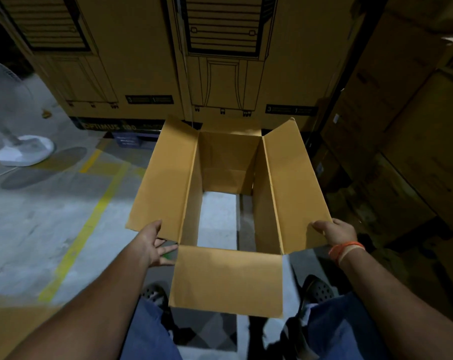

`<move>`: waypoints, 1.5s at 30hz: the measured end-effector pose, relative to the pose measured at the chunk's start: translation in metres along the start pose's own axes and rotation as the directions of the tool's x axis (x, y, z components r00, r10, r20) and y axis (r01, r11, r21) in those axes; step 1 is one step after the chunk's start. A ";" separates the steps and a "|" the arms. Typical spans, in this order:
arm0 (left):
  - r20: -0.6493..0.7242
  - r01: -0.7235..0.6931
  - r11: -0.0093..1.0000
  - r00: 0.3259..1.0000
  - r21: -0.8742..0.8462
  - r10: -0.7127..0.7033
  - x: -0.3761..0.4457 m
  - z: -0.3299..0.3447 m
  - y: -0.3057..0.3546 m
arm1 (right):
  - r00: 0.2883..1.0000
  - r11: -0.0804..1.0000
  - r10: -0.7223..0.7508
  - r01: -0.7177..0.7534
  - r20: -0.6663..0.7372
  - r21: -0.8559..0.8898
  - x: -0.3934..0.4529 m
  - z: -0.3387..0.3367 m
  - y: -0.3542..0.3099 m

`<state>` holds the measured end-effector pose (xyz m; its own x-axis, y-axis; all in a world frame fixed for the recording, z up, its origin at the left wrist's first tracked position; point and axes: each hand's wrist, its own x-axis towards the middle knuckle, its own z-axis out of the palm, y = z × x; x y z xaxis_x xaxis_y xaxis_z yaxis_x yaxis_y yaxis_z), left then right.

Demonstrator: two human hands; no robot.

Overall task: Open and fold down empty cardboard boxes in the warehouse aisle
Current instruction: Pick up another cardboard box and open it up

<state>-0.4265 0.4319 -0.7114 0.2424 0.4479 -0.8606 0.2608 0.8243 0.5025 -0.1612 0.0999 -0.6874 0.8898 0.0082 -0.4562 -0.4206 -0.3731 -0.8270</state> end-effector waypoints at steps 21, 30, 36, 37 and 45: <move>-0.029 -0.049 0.971 0.998 0.233 0.057 0.052 0.005 -0.048 | 0.970 0.867 0.190 -0.239 0.153 0.438 -0.016 0.016 0.010; -0.033 -0.092 0.958 0.994 0.273 0.105 0.086 0.001 -0.054 | 0.953 0.873 0.204 -0.280 0.223 0.400 -0.026 0.028 0.023; -0.009 -0.113 0.965 0.993 0.237 0.119 0.050 0.014 -0.051 | 0.942 0.903 0.243 -0.307 0.232 0.301 -0.030 0.042 0.033; -0.017 -0.118 0.965 0.992 0.234 0.126 0.047 0.014 -0.051 | 0.945 0.912 0.242 -0.299 0.220 0.279 -0.030 0.042 0.033; 0.090 -0.209 0.969 0.976 0.132 0.199 0.022 0.032 -0.050 | 0.938 0.932 0.211 -0.278 0.275 0.232 -0.026 0.047 0.034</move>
<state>-0.4045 0.3897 -0.7526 0.3725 0.5698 -0.7325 0.3254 0.6591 0.6781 -0.2070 0.1302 -0.7194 0.6968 0.1843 -0.6932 -0.6806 -0.1351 -0.7201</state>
